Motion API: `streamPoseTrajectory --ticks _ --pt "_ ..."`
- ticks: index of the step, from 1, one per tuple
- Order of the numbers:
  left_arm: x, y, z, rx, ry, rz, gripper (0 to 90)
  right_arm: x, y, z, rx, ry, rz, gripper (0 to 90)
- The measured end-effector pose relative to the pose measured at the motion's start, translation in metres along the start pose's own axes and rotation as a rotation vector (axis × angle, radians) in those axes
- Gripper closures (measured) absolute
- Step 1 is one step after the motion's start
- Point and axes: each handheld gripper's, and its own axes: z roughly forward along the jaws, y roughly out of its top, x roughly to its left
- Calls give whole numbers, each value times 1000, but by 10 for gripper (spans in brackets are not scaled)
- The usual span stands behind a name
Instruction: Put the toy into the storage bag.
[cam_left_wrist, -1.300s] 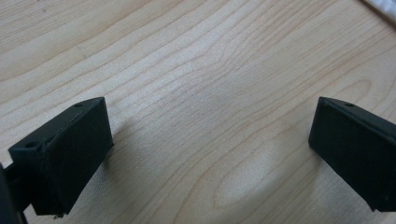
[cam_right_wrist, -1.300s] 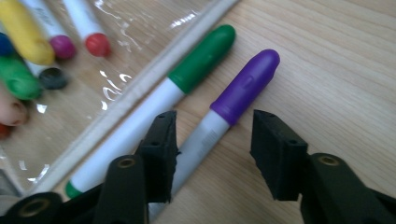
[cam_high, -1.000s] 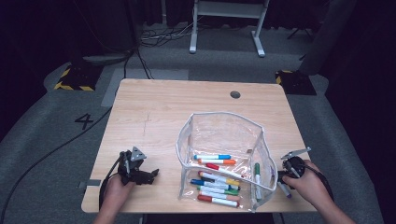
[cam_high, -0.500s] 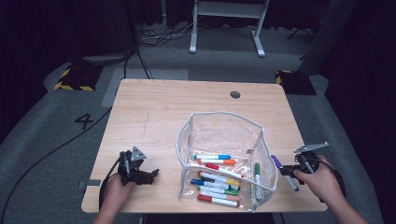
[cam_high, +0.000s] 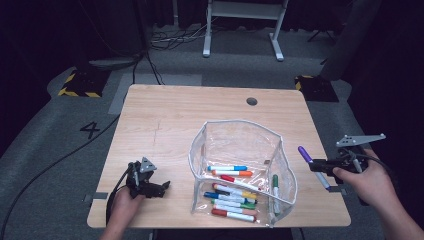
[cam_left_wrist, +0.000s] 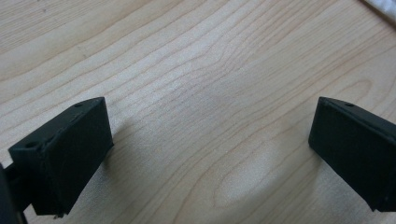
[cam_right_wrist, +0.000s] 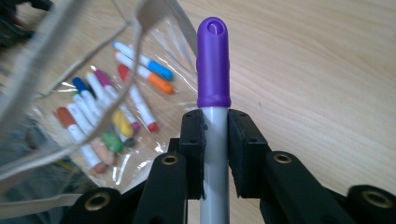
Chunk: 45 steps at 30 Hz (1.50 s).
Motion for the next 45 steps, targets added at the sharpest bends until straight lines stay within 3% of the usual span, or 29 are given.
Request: streamPoseTrajectory --ticks 6,10,16,23,28,35,45 --pt "0 -1 -1 0 3 2 0 18 25 -24 -24 18 -67 772" --pt "0 -1 -1 0 3 3 0 38 44 -37 -48 51 -130 772" --pt "0 -1 -1 0 3 2 0 69 72 -36 -28 82 -225 772" --pt "0 -1 -1 0 4 3 0 104 102 -15 14 158 -338 772" --pt "0 -1 -1 -5 6 -4 0 129 109 15 68 233 -425 772" --pt "0 -1 -1 -5 6 -4 0 150 114 52 157 293 -472 772" --pt "-1 -1 -1 -5 7 -4 0 167 110 85 245 369 -504 772"
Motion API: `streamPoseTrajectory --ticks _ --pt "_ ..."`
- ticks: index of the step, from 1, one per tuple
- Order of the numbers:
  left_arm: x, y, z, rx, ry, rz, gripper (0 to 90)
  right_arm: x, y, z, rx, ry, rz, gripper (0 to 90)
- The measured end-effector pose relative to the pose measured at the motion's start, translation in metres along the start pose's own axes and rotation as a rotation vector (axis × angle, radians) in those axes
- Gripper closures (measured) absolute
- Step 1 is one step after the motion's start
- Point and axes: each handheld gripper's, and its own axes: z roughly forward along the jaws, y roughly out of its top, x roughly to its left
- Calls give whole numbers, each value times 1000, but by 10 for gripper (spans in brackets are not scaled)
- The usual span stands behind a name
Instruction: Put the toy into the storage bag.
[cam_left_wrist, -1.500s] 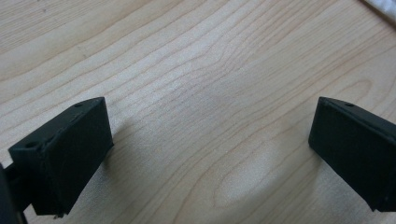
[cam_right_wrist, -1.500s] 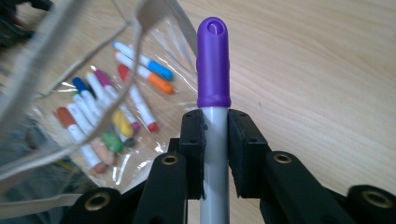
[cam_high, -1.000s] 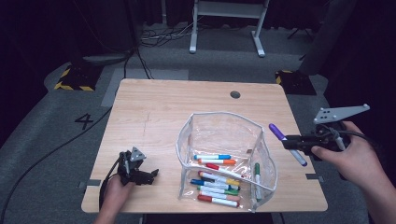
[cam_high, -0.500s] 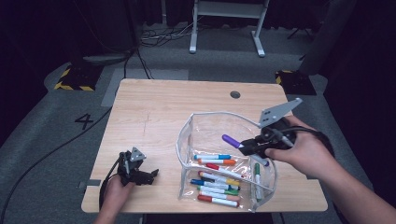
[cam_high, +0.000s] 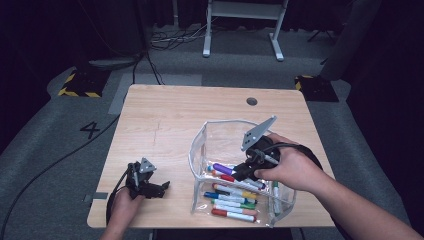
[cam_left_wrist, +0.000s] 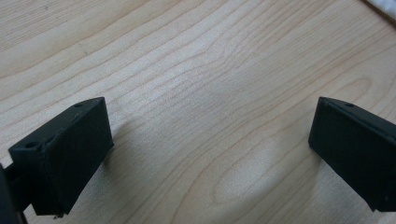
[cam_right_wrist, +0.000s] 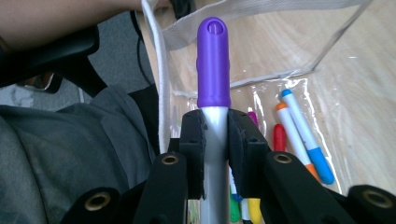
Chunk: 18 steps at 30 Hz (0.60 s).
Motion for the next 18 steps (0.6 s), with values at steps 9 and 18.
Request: streamPoseTrajectory --ticks 9,18 --pt "0 0 0 0 0 0 0 -17 -2 35 83 68 32 772" --pt "0 0 0 0 -1 0 0 -25 -7 70 164 87 46 772"
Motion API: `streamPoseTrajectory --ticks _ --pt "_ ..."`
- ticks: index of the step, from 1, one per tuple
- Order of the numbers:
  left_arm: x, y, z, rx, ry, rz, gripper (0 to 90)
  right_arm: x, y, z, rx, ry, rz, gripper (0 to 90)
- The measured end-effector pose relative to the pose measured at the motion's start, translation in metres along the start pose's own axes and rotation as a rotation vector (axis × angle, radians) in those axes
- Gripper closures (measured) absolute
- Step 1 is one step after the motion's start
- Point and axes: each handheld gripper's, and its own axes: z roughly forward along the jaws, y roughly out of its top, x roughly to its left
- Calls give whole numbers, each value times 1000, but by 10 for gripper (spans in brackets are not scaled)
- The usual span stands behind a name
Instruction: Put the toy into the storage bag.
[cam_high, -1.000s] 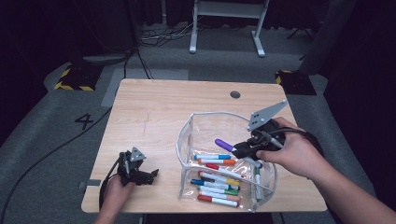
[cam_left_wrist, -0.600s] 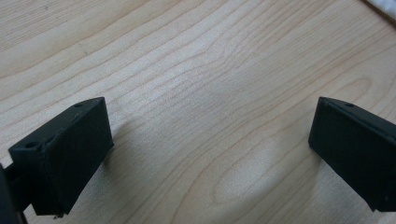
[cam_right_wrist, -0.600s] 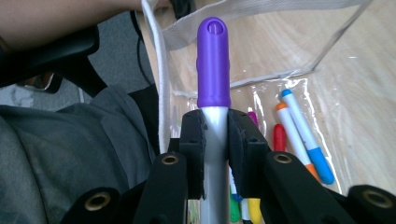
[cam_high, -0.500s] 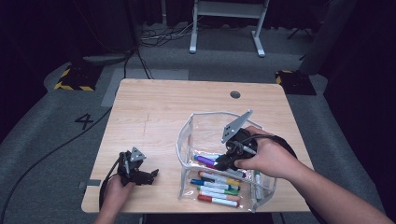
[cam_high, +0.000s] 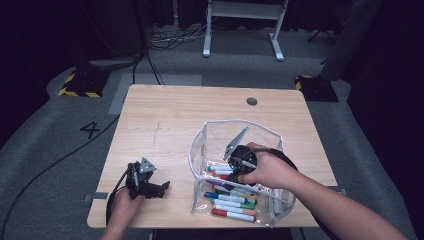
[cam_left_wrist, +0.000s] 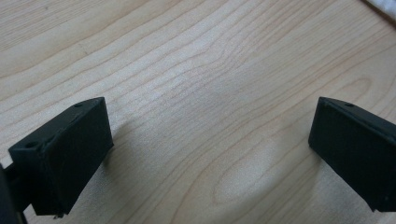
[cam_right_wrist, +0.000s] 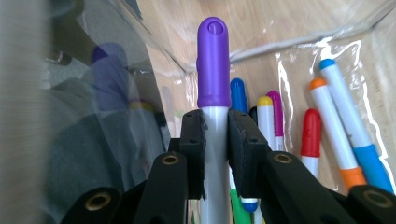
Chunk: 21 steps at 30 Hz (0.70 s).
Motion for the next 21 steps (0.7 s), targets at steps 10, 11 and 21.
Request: streamPoseTrajectory --ticks 10,11,21 --pt "0 0 0 0 0 0 0 -9 -7 28 113 27 20 771" --pt "0 0 0 0 0 0 0 -10 -7 29 117 30 15 771" --pt "0 0 0 1 -1 3 0 -12 -11 43 204 46 31 768"
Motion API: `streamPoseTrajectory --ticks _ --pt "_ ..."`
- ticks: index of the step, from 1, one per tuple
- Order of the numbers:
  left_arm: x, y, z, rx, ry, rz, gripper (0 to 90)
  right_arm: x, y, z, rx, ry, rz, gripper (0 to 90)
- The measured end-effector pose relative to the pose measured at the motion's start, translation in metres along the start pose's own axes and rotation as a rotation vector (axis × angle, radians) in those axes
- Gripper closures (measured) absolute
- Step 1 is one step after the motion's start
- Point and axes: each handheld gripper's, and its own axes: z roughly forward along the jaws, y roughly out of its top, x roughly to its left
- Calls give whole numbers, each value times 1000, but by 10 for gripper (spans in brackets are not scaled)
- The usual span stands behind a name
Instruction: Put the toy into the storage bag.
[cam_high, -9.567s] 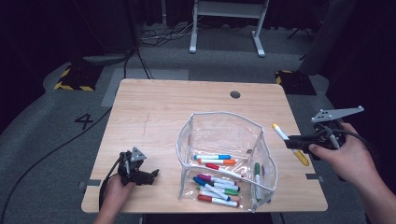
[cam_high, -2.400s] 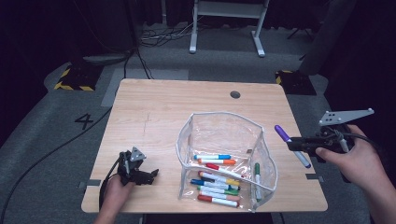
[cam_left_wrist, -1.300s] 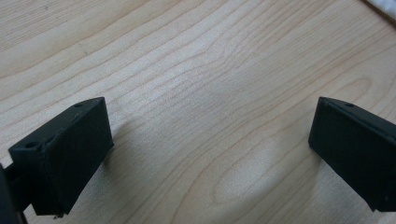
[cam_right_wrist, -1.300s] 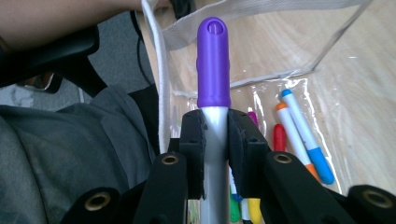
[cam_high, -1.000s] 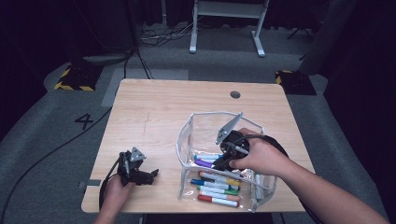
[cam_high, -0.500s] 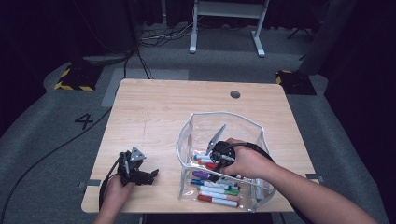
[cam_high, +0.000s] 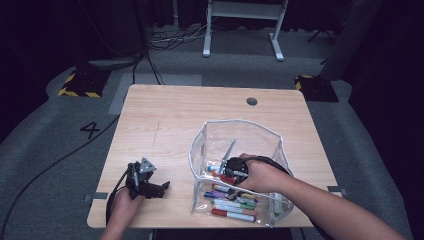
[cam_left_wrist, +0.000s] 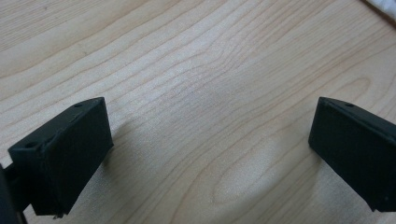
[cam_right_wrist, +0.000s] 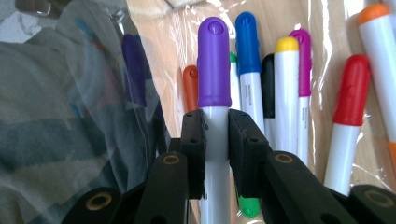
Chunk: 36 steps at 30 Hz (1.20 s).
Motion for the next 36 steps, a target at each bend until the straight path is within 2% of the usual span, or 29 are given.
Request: streamPoseTrajectory --ticks 2,3,4,6,7,8,10,12,14,18,20,27,32,36 --pt "0 0 0 1 -1 6 0 0 -2 4 4 30 29 644" --pt "0 0 0 0 -5 2 0 0 -2 6 -15 11 25 565" --pt "0 0 0 1 -5 3 0 -1 -3 6 -44 -22 23 532" --pt "0 0 0 1 -4 7 0 -3 -4 0 -67 -72 15 513" --pt "1 0 0 2 -2 12 0 -5 -4 -7 -101 -111 16 501" --pt "1 0 0 2 -2 12 0 -6 -5 -13 -128 -130 17 489" --pt "1 0 0 2 -5 10 0 -7 -6 -30 -213 -173 32 481" --pt "1 0 0 2 -7 12 0 -6 -9 -45 -275 -219 34 482" --pt "1 0 0 3 -5 10 0 -4 -12 -61 -325 -248 52 482" --pt "1 0 0 2 -6 12 0 3 -22 -91 -419 -290 58 492" --pt "1 0 0 2 -6 12 0 6 -28 -102 -449 -303 58 495" --pt "1 0 0 2 -7 12 0 16 -61 -140 -549 -356 105 498" --pt "1 0 0 2 -6 12 0 15 -92 -152 -589 -376 154 501" --pt "1 1 0 3 -4 8 0 10 -124 -158 -624 -395 218 503"
